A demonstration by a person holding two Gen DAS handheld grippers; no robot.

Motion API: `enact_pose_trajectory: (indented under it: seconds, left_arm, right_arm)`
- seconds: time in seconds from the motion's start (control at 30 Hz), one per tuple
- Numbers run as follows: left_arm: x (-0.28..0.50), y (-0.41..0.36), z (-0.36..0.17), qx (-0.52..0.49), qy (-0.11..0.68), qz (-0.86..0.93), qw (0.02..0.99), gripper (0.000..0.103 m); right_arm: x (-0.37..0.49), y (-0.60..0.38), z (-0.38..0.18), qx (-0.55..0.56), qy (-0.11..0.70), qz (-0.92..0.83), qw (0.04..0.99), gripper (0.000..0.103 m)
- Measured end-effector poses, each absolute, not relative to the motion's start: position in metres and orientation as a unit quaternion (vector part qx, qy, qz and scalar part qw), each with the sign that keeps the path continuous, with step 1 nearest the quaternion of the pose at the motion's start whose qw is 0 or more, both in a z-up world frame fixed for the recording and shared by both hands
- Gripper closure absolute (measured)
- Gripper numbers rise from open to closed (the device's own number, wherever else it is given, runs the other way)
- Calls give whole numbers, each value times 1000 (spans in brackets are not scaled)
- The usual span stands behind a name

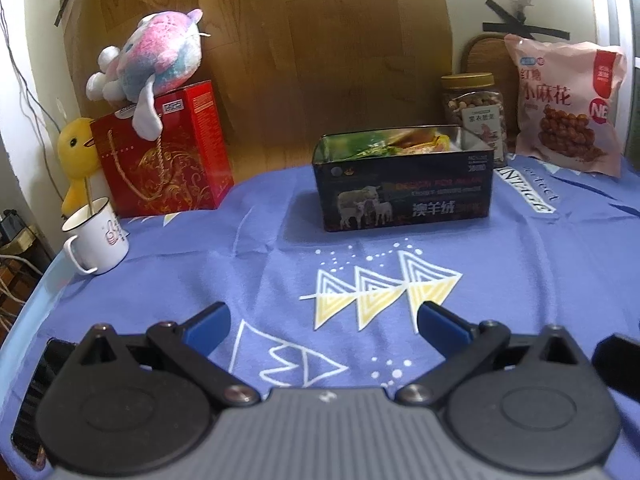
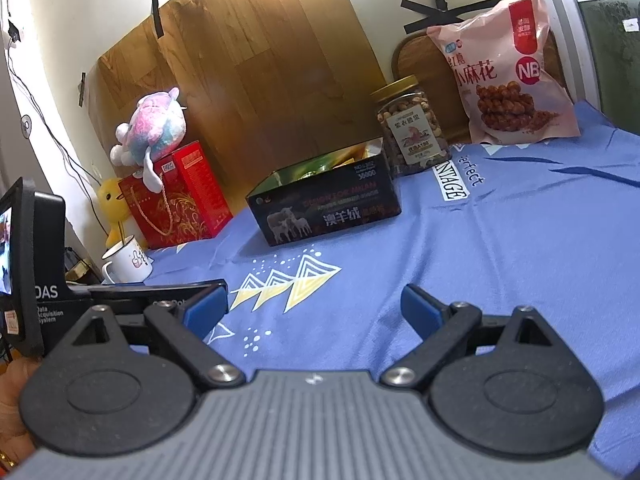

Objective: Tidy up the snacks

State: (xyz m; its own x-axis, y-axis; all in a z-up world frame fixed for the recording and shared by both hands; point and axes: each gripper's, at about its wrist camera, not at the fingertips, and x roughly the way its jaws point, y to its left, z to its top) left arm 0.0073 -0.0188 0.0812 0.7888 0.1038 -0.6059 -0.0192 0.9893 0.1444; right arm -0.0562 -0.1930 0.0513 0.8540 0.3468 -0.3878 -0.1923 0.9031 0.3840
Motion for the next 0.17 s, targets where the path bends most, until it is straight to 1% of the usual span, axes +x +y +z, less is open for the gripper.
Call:
enact_pose_trajectory:
  seconds: [0.17]
  left_arm:
    - [6, -23, 84, 62, 316, 18, 947, 0]
  right_arm:
    - [-57, -196, 49, 172, 230, 143, 947, 7]
